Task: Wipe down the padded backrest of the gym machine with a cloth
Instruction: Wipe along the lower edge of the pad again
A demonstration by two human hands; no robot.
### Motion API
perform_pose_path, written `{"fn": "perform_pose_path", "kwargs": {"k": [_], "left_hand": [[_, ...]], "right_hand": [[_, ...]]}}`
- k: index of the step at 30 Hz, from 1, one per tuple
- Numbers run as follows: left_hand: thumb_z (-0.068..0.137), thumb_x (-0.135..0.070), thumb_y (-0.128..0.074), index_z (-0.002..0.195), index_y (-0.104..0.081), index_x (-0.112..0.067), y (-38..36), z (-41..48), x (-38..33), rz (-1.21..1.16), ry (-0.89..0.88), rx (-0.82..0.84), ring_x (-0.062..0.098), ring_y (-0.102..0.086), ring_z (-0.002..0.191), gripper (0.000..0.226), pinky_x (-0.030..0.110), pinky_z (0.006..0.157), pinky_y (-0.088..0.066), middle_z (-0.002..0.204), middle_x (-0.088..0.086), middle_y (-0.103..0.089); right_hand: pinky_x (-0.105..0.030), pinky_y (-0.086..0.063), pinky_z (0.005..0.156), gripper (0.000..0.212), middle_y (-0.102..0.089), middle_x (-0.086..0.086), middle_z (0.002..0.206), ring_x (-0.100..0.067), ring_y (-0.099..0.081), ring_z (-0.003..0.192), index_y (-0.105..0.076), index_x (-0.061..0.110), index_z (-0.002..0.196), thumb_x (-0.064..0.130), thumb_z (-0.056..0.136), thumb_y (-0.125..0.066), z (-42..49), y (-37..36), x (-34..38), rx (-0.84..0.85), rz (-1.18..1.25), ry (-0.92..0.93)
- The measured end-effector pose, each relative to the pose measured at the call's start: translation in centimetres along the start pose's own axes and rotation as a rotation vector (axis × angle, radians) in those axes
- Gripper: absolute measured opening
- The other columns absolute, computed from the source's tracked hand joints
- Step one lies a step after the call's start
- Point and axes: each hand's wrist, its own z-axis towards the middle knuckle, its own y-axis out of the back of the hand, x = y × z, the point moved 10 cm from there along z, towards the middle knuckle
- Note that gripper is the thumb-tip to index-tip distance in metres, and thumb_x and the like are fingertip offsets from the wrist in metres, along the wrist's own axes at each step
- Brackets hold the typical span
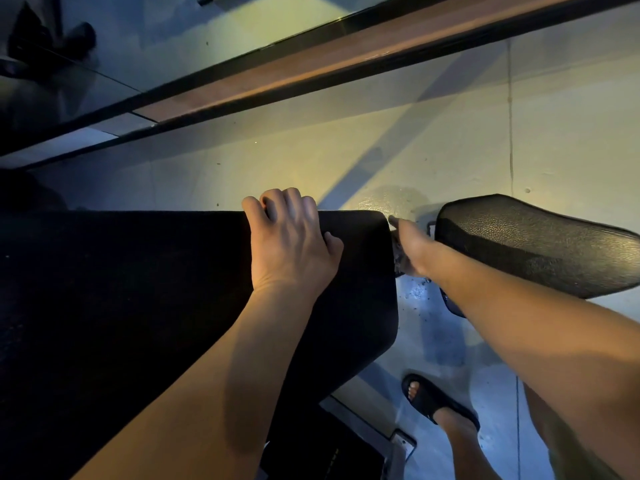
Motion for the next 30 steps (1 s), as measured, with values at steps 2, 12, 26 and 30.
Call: {"fn": "perform_pose_path", "kwargs": {"k": [2,12,26,30], "left_hand": [[0.094,-0.055,-0.032,0.110,-0.054,-0.008,-0.1,0.0,-0.1,-0.002,-0.003,-0.002,0.036,-0.046,0.103,0.055,0.053,0.096,-0.031,0.108,0.016,-0.051],[0.093,-0.055,-0.032,0.111,-0.056,-0.008,-0.3,0.1,-0.3,0.007,-0.006,-0.004,0.036,-0.048,0.105,0.056,0.053,0.098,-0.035,0.109,0.015,-0.052],[0.094,-0.053,-0.034,0.111,-0.058,-0.008,-0.7,0.4,-1.0,0.019,-0.012,0.004,0.036,-0.048,0.104,0.053,0.053,0.099,-0.035,0.108,0.015,-0.053],[0.095,-0.051,-0.031,0.112,-0.057,-0.008,-0.9,0.2,-1.3,0.042,-0.034,0.008,0.036,-0.048,0.105,0.053,0.053,0.099,-0.036,0.109,0.015,-0.053]], "right_hand": [[-0.027,-0.047,0.056,0.053,-0.060,-0.006,0.064,-0.021,-0.056,0.054,-0.061,0.017,0.070,0.054,0.103,-0.043,0.2,-0.2,2.3,-0.030,0.057,0.072],[-0.032,-0.049,0.076,0.053,-0.066,-0.003,0.058,-0.019,-0.060,0.066,-0.063,0.014,0.079,0.046,0.110,-0.034,-0.9,2.4,-3.0,-0.068,-0.007,0.133],[-0.024,-0.045,0.076,0.020,-0.067,0.005,0.090,-0.011,-0.062,0.083,-0.072,0.019,0.098,0.027,0.102,-0.055,-0.9,1.9,-8.1,0.073,-0.265,0.262],[-0.022,-0.036,0.044,0.033,-0.051,0.001,0.060,-0.009,-0.048,0.045,-0.061,0.014,0.080,0.018,0.107,-0.041,-0.9,1.8,-4.0,-0.006,-0.087,0.271]]}}
